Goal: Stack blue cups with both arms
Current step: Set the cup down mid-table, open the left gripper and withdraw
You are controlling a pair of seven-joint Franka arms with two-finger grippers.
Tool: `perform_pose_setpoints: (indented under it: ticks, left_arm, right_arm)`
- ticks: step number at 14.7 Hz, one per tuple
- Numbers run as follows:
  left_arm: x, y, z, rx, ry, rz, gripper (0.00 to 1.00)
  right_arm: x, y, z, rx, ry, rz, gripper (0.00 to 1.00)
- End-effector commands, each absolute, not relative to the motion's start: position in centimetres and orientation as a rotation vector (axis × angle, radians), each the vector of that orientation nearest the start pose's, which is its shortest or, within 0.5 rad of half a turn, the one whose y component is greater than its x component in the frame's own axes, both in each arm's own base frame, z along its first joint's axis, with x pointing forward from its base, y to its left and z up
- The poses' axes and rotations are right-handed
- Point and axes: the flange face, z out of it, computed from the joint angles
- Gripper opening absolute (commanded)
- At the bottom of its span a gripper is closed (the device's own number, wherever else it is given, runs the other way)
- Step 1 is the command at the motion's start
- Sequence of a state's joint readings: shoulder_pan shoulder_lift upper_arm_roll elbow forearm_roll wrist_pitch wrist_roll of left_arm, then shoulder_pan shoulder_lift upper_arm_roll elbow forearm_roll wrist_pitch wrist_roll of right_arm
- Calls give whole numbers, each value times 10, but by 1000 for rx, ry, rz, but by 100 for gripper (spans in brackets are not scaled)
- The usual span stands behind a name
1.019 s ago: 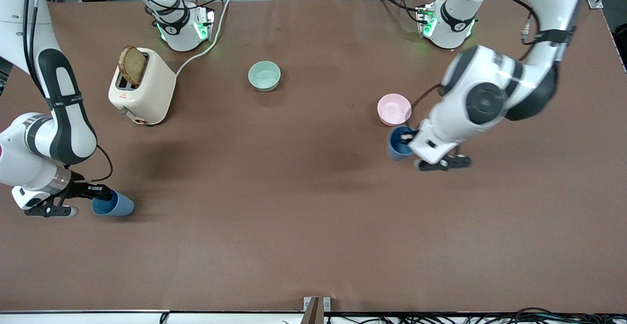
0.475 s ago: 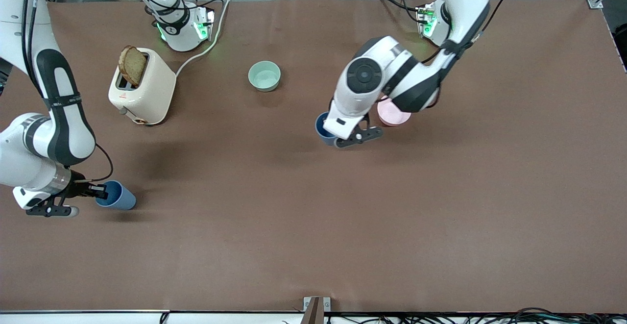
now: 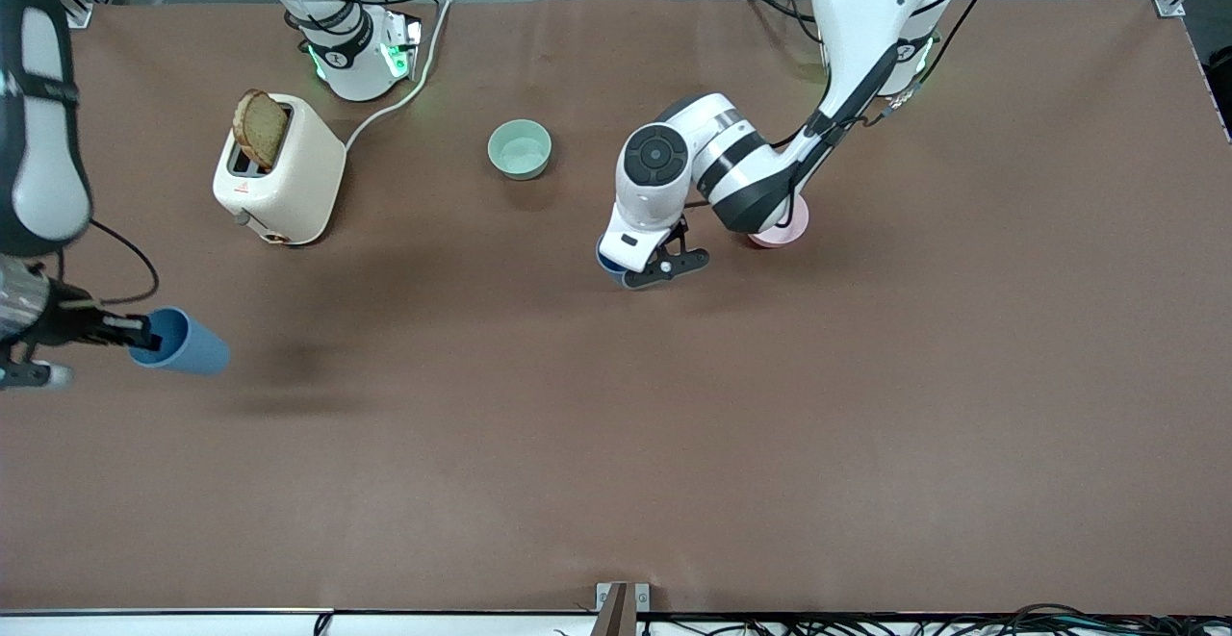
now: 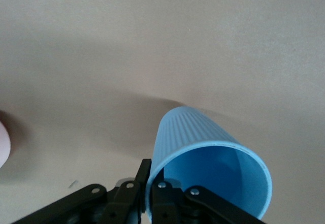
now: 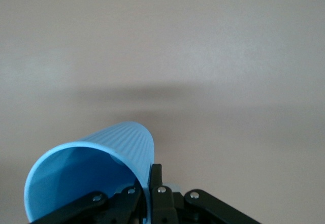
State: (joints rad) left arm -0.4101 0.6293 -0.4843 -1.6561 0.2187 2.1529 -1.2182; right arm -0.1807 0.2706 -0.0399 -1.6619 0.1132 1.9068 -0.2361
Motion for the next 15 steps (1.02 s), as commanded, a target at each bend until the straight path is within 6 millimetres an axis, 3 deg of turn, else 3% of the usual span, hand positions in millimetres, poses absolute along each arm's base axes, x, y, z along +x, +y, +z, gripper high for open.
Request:
perform_pose_setpoints:
  ticks: [1,4,8,9,11,12,15]
  left_arm:
    - [465,-502,261,-3131,-427,136,0]
    - [462,-508,249,-3152,-424,143,0]
    - [460,-508,246,-3152,-421,146,3]
    - [462,-507,247,-3152,-425,147,22]
    - [469,-502,255,-3155,-443,130,79]
    - [475,-498,266,-3156,-445,109,100]
    - [506,-467,335,-3131,-505,16,100]
  right_arm:
    - [592,-121,506,-3082,34,24,1]
    - [563,-116,555,-3094,31,40,1]
    - [541,-106,584,-3090,52,53,2]
    - [536,-99,591,-3092,57,38,1]
    - [531,-83,597,-3091,63,51,1]
    - [530,-75,601,-3092,86,46,1]
    - [533,-56,601,-3093,122,45,1]
